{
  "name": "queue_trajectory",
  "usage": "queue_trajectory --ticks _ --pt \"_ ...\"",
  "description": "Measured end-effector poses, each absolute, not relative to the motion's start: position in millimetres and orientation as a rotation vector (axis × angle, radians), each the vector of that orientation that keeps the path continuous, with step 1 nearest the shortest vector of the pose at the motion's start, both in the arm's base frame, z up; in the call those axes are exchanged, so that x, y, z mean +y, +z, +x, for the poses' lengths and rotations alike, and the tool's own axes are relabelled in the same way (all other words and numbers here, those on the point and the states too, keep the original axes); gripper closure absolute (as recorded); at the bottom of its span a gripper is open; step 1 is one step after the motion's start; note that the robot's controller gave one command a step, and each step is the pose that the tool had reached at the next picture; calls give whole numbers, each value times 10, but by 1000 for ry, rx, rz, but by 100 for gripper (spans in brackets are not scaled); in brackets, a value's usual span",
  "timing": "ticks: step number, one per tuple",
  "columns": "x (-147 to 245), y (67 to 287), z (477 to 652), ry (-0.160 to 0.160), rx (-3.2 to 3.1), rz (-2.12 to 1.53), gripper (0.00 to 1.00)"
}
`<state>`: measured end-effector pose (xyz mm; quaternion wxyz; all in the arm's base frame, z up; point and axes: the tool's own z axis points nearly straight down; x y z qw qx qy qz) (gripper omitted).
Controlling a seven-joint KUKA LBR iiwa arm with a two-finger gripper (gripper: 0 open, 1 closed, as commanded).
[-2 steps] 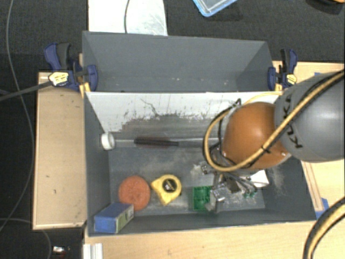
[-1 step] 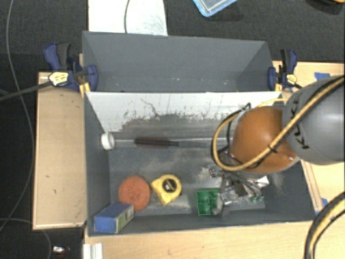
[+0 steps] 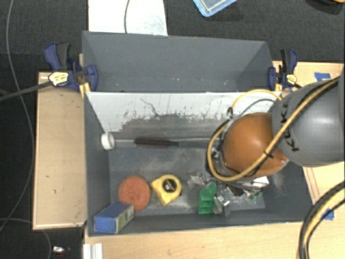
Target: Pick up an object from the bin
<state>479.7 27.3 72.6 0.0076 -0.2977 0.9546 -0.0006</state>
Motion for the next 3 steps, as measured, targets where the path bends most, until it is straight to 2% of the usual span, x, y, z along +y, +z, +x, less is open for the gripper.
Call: queue_trajectory --ticks 1,2,3 --pt "235 716 4785 1 3081 -589 100" --pt "236 719 4783 2 3082 -588 100" --pt "237 2173 4809 -1 3072 -580 100"
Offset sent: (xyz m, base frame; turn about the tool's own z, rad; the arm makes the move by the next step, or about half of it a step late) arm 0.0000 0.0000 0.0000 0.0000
